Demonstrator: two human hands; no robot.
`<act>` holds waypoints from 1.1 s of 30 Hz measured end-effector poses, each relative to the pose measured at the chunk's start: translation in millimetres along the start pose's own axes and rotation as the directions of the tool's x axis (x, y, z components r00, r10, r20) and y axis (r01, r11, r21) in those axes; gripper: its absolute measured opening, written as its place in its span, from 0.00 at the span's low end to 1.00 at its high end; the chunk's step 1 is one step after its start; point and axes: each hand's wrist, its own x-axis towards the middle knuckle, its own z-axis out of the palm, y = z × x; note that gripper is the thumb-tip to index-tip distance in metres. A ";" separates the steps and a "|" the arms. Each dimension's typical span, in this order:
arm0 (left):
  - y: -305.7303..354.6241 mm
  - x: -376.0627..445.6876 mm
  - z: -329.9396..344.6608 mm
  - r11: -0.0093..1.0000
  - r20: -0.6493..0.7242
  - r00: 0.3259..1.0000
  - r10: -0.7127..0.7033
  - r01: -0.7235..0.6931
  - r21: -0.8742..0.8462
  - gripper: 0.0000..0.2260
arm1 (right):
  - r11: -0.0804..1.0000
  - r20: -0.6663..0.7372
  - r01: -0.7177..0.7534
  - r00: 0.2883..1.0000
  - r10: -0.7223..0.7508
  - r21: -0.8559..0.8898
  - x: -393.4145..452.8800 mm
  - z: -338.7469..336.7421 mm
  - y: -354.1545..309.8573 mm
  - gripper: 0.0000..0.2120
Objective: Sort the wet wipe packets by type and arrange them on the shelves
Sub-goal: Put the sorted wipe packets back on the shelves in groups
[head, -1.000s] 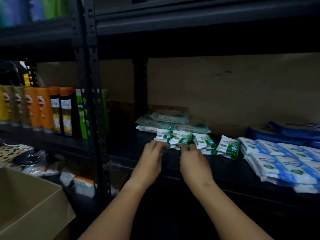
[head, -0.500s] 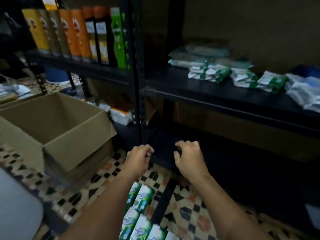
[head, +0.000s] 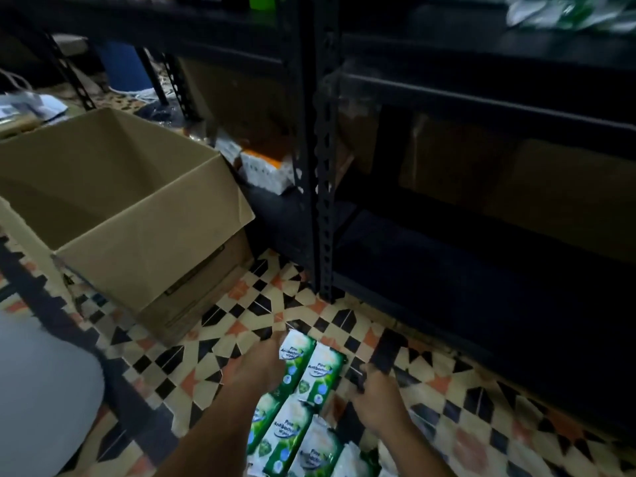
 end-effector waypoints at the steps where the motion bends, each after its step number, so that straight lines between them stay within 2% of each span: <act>1: -3.2 5.4 3.1 1.000 0.026 1.000 -0.011 0.011 0.003 0.29 | 0.999 0.036 -0.001 0.999 -0.001 0.038 9.5 10.5 2.1 0.20; 5: -2.5 14.3 9.7 1.000 0.058 0.998 -0.009 0.009 0.007 0.30 | 0.981 0.138 -0.036 0.990 0.009 0.191 28.6 33.0 -0.4 0.34; 10: -5.5 25.7 23.8 0.991 0.071 0.997 -0.043 0.051 -0.121 0.30 | 0.974 0.063 -0.051 0.997 0.038 0.220 45.3 50.7 -8.9 0.38; 13: -7.2 32.7 29.5 0.975 0.069 0.997 -0.033 0.048 -0.216 0.27 | 0.952 -0.032 -0.098 0.993 0.112 0.290 54.4 60.5 -6.5 0.37; 16: -9.4 42.3 34.5 0.958 0.079 0.997 0.004 0.019 -0.287 0.30 | 0.926 -0.054 -0.130 0.986 0.159 0.354 61.4 61.1 -5.4 0.28; 20: -22.0 61.0 50.8 0.929 0.095 0.994 0.055 -0.016 -0.369 0.37 | 0.887 -0.046 -0.139 0.983 0.177 0.441 58.1 55.0 -8.1 0.34; 22: -25.1 65.4 55.0 0.911 0.110 0.992 0.066 -0.015 -0.413 0.35 | 0.847 -0.017 -0.163 0.980 0.199 0.507 62.0 55.7 -4.8 0.33; 25: -12.3 51.7 43.5 0.885 0.121 0.986 0.116 -0.048 -0.463 0.28 | 0.809 0.040 -0.193 0.978 0.205 0.556 67.2 60.3 -0.9 0.18; 26: -11.3 51.4 44.5 0.875 0.121 0.984 0.128 -0.054 -0.481 0.28 | 0.793 0.054 -0.200 0.977 0.207 0.575 68.4 61.5 0.1 0.16; 29: -13.3 51.7 50.7 0.849 0.132 0.980 0.150 -0.059 -0.525 0.30 | 0.726 0.086 -0.210 0.975 0.204 0.655 69.9 60.0 -0.6 0.18; 33: -2.1 45.9 56.1 0.815 0.110 0.984 0.139 -0.050 -0.577 0.28 | 0.711 0.110 -0.207 0.977 0.181 0.672 64.3 52.5 -3.8 0.17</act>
